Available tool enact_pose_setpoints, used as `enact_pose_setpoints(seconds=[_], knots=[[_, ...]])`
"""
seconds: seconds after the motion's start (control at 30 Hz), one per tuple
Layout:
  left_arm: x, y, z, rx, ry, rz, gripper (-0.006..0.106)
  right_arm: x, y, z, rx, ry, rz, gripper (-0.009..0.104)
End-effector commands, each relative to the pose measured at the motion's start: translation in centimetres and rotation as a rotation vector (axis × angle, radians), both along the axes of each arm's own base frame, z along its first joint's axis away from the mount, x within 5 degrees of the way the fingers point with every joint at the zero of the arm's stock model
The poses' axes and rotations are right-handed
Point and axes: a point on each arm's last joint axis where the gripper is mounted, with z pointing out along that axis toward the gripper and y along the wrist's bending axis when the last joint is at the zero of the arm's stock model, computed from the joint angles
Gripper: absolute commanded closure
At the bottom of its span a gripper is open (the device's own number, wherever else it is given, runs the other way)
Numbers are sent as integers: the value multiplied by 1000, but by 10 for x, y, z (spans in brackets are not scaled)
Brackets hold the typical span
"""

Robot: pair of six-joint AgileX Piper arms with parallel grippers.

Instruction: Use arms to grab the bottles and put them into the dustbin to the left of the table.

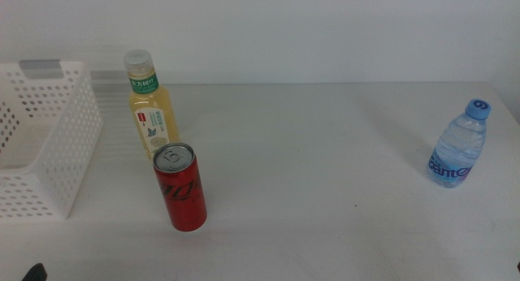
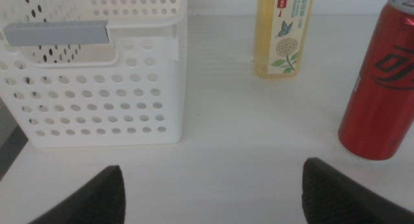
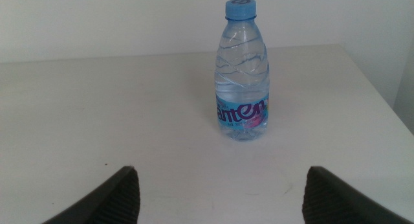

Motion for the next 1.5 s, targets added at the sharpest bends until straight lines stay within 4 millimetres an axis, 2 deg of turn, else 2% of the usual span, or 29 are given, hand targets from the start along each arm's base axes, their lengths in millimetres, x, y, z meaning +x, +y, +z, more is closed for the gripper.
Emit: enact_pose_setpoints(seconds=[0.0,0.33,0.6,0.9,1.2,1.47], knots=[[1,0,7,-9,-94,-3,10,-1,-1,11,-14,-107,-12,29],[18,-9,10,-65,-59,-109,10,-1,-1,11,-14,-107,-12,29],[42,-26,9,-61,-30,-251,10,-1,-1,11,-14,-107,-12,29],[62,-47,6,-80,-75,-367,10,-1,-1,11,-14,-107,-12,29],[73,-60,5,-83,-155,-441,10,-1,-1,11,-14,-107,-12,29],[76,-63,0,-91,-142,-460,10,-1,-1,11,-14,-107,-12,29]])
